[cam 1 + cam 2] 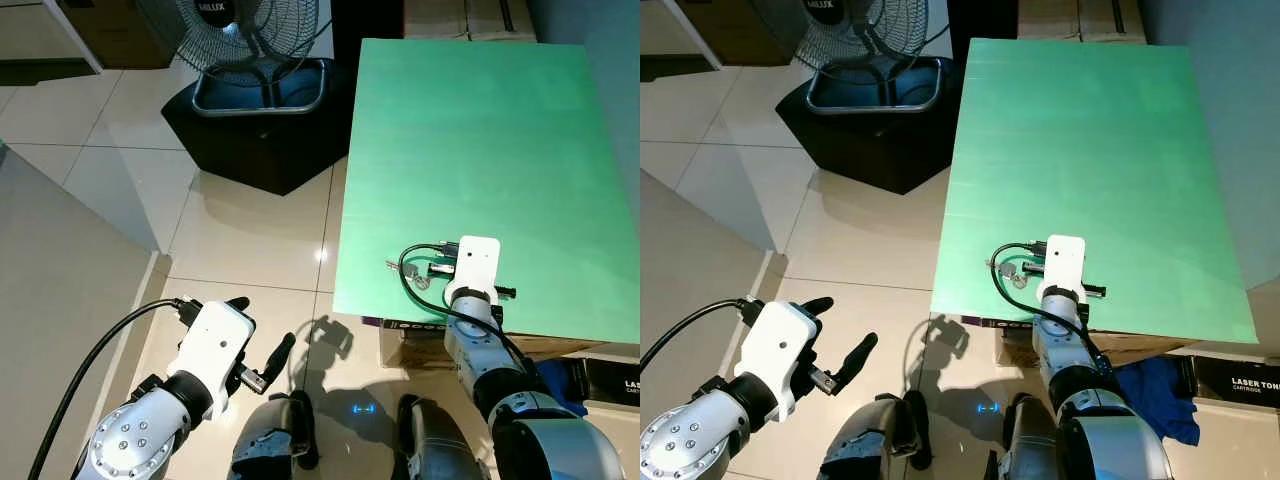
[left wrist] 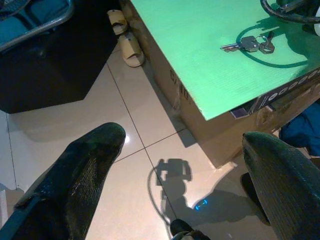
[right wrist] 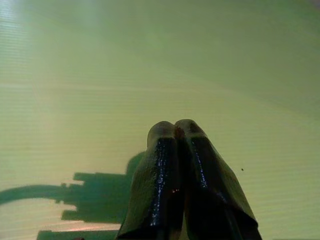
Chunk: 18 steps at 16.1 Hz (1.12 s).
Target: Hang keys on a hook
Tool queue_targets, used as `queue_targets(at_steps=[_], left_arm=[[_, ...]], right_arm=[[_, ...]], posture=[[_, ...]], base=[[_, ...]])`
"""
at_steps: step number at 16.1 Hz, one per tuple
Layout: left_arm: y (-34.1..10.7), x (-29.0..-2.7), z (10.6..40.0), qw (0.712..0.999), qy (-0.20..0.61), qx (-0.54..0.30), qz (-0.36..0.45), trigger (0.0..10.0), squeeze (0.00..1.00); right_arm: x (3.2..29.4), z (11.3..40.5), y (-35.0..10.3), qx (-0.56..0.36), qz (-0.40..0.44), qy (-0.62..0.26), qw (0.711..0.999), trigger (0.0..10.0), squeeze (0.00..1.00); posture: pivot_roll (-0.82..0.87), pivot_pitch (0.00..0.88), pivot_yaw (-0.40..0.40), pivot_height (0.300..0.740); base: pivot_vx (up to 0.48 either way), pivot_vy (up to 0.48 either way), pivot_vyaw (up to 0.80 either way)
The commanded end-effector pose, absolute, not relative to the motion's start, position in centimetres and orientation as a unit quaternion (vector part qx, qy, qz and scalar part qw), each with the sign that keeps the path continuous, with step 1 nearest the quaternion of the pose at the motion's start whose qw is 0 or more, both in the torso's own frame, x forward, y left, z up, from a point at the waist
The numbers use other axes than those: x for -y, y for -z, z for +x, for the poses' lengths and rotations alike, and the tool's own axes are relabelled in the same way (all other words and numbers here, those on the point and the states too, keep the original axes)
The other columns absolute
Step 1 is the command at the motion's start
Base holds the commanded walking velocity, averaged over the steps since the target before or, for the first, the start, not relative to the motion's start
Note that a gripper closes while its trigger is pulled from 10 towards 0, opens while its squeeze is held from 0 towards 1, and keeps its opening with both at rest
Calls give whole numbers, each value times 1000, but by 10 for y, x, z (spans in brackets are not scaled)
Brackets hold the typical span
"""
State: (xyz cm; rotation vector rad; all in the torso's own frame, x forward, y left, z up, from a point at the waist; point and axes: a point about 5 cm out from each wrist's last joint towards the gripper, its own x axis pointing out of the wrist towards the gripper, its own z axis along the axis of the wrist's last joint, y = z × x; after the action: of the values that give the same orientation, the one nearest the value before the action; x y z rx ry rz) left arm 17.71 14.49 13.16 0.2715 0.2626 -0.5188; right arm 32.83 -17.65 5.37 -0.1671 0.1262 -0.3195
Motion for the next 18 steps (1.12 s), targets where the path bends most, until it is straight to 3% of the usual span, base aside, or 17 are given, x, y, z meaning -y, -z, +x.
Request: queue_targets(at_steps=[1, 9, 10, 18], left_arm=[[-127, -144, 174, 947, 256, -140, 134, 10000, 0], [-127, -143, 176, 947, 255, -139, 133, 10000, 0], [-127, -143, 176, 947, 255, -139, 133, 10000, 0], [-128, -145, 176, 948, 254, -139, 135, 10000, 0]], right_arm=[[174, 330, -58, -49, -83, 156, 983, 0, 0], [170, 337, -65, -48, -80, 144, 985, 0, 0], [170, 336, -62, -57, -75, 147, 985, 10000, 1000], [171, 331, -55, -70, -76, 156, 982, 10000, 1000]], posture=[[48, 306, 123, 713], [41, 308, 118, 713], [44, 310, 119, 713], [49, 319, 123, 713]], base=[[0, 0, 0], [0, 0, 0], [0, 0, 0], [0, 0, 0]])
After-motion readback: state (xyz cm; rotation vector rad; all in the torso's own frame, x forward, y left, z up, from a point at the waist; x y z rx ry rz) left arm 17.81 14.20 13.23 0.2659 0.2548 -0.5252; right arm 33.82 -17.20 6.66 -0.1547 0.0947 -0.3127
